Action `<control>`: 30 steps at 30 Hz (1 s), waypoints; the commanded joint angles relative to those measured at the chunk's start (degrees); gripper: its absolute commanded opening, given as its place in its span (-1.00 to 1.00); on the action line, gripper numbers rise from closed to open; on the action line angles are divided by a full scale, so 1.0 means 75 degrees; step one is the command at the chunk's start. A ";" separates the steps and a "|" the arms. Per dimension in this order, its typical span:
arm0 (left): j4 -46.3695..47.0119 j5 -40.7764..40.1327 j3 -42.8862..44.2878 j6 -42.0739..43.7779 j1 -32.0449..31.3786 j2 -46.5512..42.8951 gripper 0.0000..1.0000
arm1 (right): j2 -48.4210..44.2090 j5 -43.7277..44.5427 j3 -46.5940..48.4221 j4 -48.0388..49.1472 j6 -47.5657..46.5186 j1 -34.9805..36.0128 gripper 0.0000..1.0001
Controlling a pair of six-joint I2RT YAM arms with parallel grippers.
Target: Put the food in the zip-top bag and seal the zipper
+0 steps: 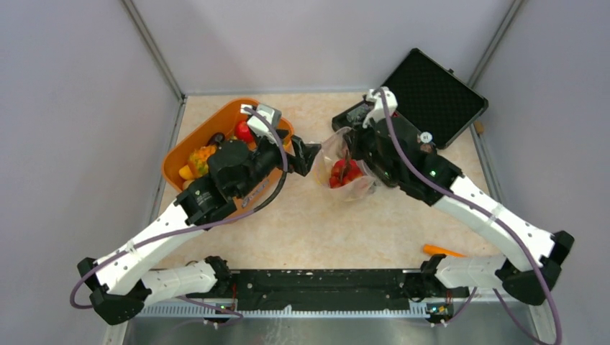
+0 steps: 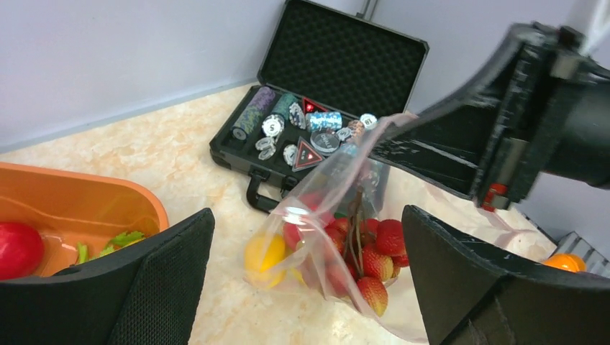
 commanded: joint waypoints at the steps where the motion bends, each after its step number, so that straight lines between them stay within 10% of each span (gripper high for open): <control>1: -0.0666 -0.0012 0.0113 -0.0150 0.0002 0.0153 0.97 | 0.0791 0.0158 0.0717 -0.0759 0.0211 -0.0080 -1.00; 7: -0.1329 0.1197 -0.0354 -0.1307 -0.0003 0.0192 0.80 | 0.0724 -0.0339 0.0341 -0.0226 0.0206 -0.0166 -1.00; 17: -0.2099 -0.0030 -0.0576 -0.1541 -0.0003 0.0519 0.71 | 0.0754 -0.0788 0.0042 0.0365 0.0279 -0.0171 -1.00; 30: -0.2160 -0.1207 0.0784 -0.0675 0.0021 0.1335 -1.00 | 0.0226 -0.0850 -0.0228 0.0488 -0.0119 -0.0171 -1.00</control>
